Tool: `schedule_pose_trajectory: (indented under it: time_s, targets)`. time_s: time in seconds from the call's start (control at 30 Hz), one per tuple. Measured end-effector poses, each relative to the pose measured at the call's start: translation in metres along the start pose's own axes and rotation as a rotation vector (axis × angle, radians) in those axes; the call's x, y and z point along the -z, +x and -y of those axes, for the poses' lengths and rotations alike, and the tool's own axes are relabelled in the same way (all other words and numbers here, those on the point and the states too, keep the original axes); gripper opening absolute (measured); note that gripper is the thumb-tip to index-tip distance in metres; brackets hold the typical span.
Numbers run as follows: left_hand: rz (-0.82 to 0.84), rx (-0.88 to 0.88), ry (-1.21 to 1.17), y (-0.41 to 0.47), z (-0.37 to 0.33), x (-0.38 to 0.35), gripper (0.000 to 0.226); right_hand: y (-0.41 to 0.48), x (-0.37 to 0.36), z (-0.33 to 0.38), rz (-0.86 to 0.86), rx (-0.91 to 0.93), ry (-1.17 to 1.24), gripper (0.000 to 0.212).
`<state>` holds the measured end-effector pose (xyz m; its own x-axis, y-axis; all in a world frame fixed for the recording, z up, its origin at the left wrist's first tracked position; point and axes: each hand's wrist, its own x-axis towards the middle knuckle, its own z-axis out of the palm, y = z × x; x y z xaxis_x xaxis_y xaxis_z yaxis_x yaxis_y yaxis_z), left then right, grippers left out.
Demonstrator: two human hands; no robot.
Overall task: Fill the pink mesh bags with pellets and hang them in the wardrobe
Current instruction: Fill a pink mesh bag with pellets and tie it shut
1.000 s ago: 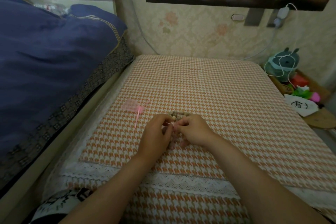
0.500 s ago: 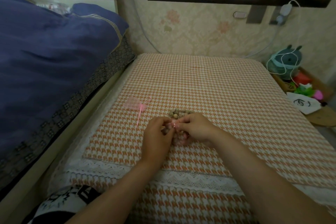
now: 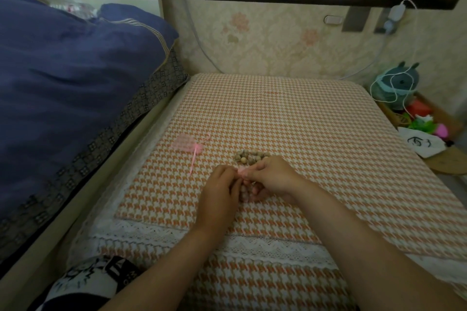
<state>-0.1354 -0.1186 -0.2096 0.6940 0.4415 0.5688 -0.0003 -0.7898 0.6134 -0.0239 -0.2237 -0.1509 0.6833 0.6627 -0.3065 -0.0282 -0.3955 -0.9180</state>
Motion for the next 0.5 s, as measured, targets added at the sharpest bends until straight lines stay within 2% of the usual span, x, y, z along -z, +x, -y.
schedule_pose_trajectory:
  time_s: [0.17,0.3,0.4,0.5]
  targets:
    - [-0.029,0.040,0.029,-0.001,-0.004,-0.001,0.015,0.001,0.001,-0.001,-0.013,-0.025,0.000,0.008]
    - [-0.109,0.169,0.260,-0.004,-0.006,0.000,0.011,0.003,0.005,-0.004,-0.073,-0.034,-0.136,0.013]
    - [-0.125,0.288,0.202,-0.005,-0.010,0.000,0.015,0.003,0.002,-0.005,-0.069,-0.065,-0.109,0.018]
    - [-0.157,0.405,0.026,0.001,-0.011,-0.003,0.019,0.005,-0.003,-0.003,-0.096,-0.063,-0.060,0.014]
